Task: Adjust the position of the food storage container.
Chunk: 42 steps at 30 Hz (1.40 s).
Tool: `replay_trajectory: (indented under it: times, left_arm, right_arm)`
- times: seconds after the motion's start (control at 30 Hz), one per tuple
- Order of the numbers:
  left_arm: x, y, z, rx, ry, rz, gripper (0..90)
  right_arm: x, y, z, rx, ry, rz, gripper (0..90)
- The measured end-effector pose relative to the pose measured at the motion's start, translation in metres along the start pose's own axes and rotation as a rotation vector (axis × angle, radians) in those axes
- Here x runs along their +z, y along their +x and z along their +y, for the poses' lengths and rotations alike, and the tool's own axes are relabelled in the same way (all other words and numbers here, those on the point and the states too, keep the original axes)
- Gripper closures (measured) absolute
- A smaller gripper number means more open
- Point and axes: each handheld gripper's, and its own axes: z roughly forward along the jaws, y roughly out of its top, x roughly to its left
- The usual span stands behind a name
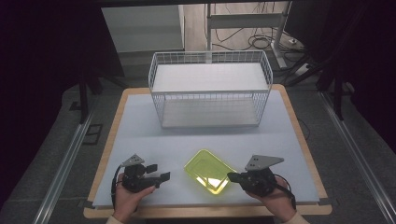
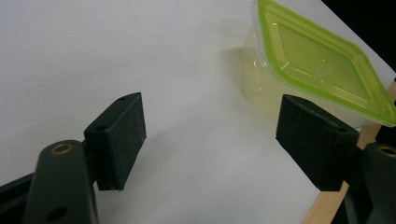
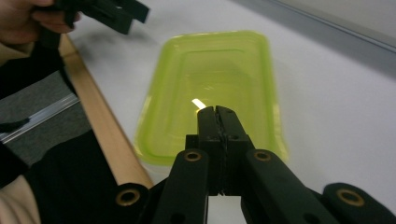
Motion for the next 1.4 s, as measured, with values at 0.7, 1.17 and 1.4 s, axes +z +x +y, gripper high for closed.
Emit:
replay_trajectory:
  times: [0.7, 1.17, 1.4]
  left_arm:
    - [-0.001, 0.000, 0.000, -0.003, -0.001, -0.005, 23.7]
    - [0.000, 0.000, -0.001, -0.004, 0.002, -0.005, 23.7]
    - [0.000, 0.000, -0.001, -0.003, 0.002, -0.004, 23.7]
  right_arm:
    - [0.055, 0.060, 0.009, -0.129, 0.139, 0.168, 89.8]
    - [0.057, 0.052, -0.005, -0.123, 0.199, 0.104, 89.9]
    - [0.052, 0.046, -0.008, -0.117, 0.203, 0.092, 89.9]
